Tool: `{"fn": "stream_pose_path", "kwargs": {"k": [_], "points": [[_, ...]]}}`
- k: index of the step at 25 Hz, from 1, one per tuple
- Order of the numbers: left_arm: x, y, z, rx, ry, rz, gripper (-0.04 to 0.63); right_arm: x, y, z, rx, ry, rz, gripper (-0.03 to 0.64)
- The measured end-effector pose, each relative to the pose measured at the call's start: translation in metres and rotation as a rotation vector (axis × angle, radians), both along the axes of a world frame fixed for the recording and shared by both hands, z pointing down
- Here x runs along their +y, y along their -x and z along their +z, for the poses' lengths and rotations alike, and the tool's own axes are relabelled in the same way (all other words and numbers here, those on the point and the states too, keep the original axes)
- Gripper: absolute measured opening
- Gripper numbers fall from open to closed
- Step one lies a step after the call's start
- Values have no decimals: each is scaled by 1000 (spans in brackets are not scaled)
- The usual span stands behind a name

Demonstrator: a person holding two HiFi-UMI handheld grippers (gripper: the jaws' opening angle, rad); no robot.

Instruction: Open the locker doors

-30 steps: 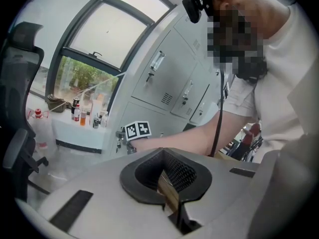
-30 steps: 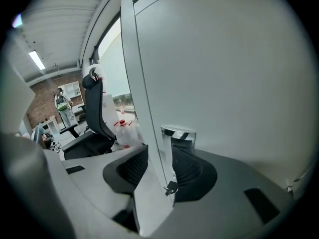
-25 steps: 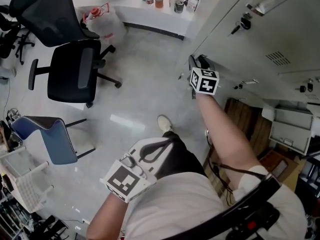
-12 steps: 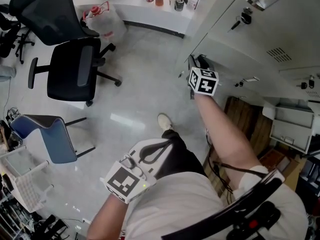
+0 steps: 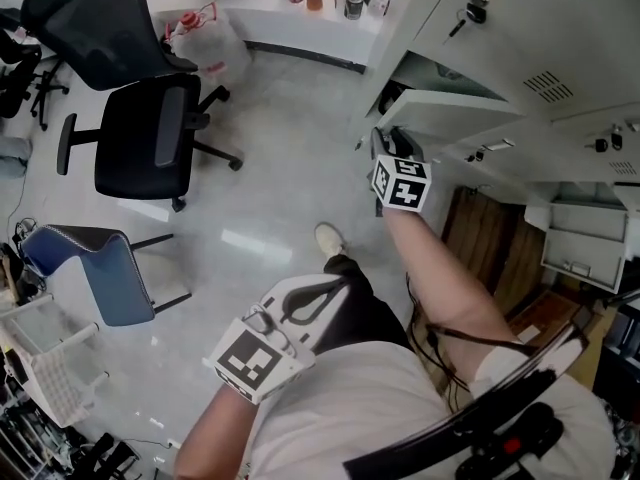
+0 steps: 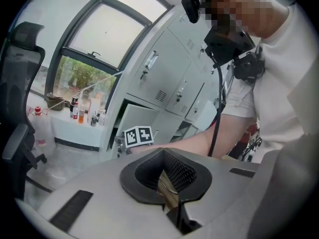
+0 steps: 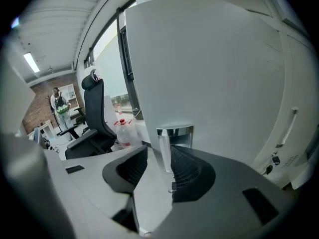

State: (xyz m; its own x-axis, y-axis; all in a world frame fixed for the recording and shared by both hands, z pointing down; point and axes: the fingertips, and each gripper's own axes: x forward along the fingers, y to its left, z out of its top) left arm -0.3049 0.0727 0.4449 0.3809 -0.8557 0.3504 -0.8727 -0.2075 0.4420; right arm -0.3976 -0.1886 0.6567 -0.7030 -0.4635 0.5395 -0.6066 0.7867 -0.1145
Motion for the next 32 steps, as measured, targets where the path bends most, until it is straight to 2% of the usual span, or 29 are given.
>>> {"fn": "stream_pose_path", "kwargs": {"k": [6, 14, 32], "points": [[18, -17, 0, 5, 7, 11, 11, 19, -26, 0, 0, 2, 26, 114], [35, -45, -5, -1, -8, 50, 11, 46, -66, 2, 23, -16, -18, 110], [36, -104, -18, -27, -32, 192, 11, 80, -189, 6, 61, 15, -12, 78]]}}
